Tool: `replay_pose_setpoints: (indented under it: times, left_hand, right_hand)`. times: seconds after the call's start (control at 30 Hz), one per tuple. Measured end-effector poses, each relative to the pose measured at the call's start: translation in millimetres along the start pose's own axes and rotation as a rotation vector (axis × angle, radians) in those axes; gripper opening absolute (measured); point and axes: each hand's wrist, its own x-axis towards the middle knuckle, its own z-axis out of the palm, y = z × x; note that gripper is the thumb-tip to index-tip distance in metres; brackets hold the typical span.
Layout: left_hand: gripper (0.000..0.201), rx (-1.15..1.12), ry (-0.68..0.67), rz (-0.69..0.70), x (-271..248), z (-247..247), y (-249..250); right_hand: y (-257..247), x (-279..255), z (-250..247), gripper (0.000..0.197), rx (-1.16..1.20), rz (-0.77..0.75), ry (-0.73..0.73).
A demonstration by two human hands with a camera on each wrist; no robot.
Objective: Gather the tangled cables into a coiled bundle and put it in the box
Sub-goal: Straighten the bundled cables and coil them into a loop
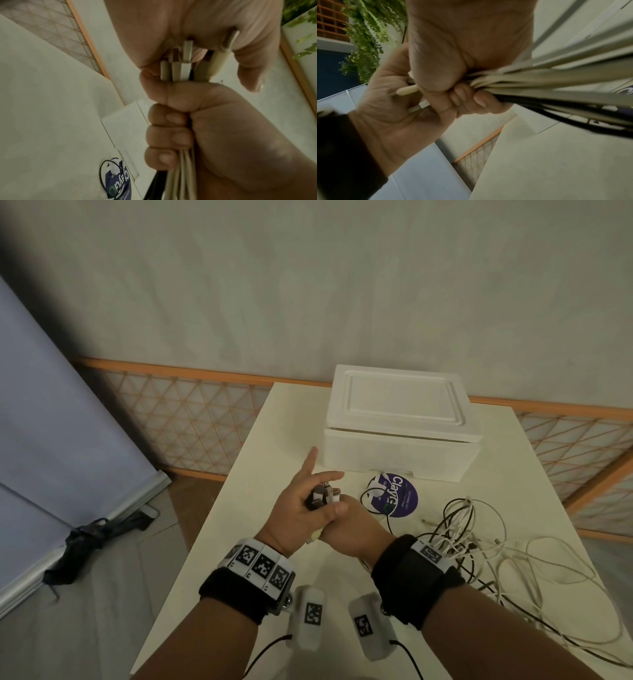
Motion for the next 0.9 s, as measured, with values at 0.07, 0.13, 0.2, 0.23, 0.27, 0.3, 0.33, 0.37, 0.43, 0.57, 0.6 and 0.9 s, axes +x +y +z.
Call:
replay_pose_setpoints:
  times: [0.07,0.13,0.2,0.23,0.27,0.3,0.33,0.37,0.43,0.57,0.6,0.9]
  left_hand:
    - [0.041,0.006,0.020,0.069,-3.3,0.7,-4.8]
    - [0.037,0.009,0.012,0.145,-6.4,2.3,-3.6]
    - [0.036,0.043,0.003,0.178,-6.1,4.5,-3.4]
    - [0.034,0.087,0.030,0.183,-4.5,5.8,-3.8]
    - [0.029,0.135,0.078,0.187,-2.6,7.2,-3.8]
    - [0.025,0.173,0.141,0.178,-0.3,8.2,-4.5]
    - [0.025,0.201,0.211,0.166,1.9,8.9,-5.4]
    - [0.027,0.220,0.275,0.146,4.0,10.1,-5.6]
    - [0.026,0.240,0.368,0.094,7.0,13.0,-4.4]
    - [0.015,0.300,0.249,0.038,6.8,13.0,-1.4]
    - [0.010,0.246,0.153,0.002,6.5,9.0,-0.2]
    - [0.040,0.083,-0.044,-0.337,6.0,5.7,26.0]
  right_hand:
    - [-1.0,0.4,-3.3,0.012,0.039,0.051,-0.040]
    - [1.9,1.7,-6.5,0.010,0.141,0.170,-0.055]
    - [2.5,2.2,-8.7,0.023,0.226,0.283,-0.060]
    - [1.6,2.4,-9.3,0.025,0.244,0.316,-0.065]
    - [0.2,2.9,-9.9,0.023,0.254,0.334,-0.066]
    - [-1.7,2.6,-10.9,0.018,0.271,0.339,-0.062]
    - [-3.9,2.6,-11.5,0.011,0.306,0.347,-0.045]
    - [-5.4,2.7,-12.3,0.006,0.347,0.345,-0.029]
    - [-6.4,3.6,-12.6,0.006,0.364,0.321,-0.029]
    - [-2.4,5.5,-9.5,0.008,0.275,0.332,-0.035]
    - [-0.6,5.5,-9.1,0.008,0.247,0.327,-0.031]
    - [-1.5,7.3,-3.7,0.017,0.082,0.326,-0.120]
